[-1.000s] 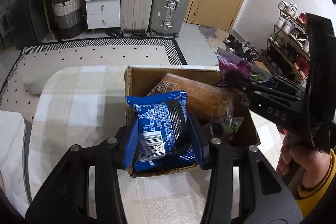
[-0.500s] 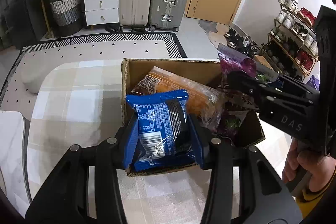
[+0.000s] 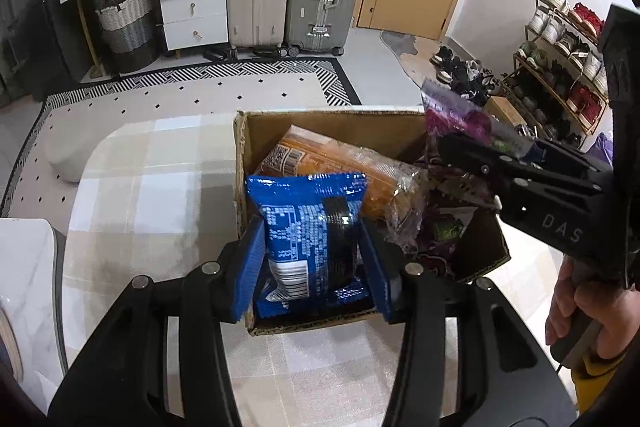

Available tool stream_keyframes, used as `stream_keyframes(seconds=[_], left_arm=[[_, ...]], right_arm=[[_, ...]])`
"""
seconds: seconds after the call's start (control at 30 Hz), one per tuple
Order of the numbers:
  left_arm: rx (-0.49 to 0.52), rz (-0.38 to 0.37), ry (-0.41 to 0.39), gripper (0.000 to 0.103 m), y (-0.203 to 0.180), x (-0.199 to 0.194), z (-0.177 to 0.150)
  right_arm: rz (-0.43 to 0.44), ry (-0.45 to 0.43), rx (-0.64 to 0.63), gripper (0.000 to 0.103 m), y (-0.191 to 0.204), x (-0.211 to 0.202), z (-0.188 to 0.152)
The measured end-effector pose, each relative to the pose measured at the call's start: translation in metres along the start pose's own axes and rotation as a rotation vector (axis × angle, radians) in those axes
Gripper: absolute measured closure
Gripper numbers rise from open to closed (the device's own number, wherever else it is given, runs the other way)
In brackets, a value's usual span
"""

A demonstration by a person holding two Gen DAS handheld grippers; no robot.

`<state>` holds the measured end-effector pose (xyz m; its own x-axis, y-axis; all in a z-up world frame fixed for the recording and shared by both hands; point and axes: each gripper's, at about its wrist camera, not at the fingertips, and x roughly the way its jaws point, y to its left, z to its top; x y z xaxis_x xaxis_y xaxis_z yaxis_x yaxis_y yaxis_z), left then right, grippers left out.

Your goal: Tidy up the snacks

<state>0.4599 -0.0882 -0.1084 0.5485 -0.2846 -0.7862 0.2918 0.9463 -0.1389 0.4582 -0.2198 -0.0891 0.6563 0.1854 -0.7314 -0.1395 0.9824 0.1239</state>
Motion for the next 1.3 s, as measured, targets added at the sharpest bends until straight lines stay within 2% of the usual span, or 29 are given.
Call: stream_keyframes(seconds=[0.13, 0.83, 1.1, 1.2, 1.27, 1.3], left_arm=[[0.013, 0.018, -0.010, 0.049, -0.003, -0.008, 0.002], [0.021, 0.044, -0.053, 0.048, -0.015, -0.056, -0.003], [0.007, 0.074, -0.121, 0.048, -0.015, -0.101, -0.005], [-0.006, 0.102, -0.188, 0.035, -0.018, -0.135, -0.012], [-0.009, 0.119, -0.239, 0.023, -0.021, -0.158, -0.018], [-0.009, 0.129, -0.266, 0.022, -0.023, -0.172, -0.023]], right_arm=[[0.008, -0.007, 0.005, 0.043, -0.002, -0.003, -0.001], [0.018, -0.072, 0.008, 0.043, 0.003, -0.044, -0.004], [0.032, -0.156, 0.009, 0.042, 0.011, -0.092, -0.005], [0.048, -0.205, 0.003, 0.035, 0.018, -0.122, -0.007], [0.058, -0.237, -0.002, 0.034, 0.023, -0.142, -0.012], [0.066, -0.255, -0.006, 0.033, 0.026, -0.154, -0.015]])
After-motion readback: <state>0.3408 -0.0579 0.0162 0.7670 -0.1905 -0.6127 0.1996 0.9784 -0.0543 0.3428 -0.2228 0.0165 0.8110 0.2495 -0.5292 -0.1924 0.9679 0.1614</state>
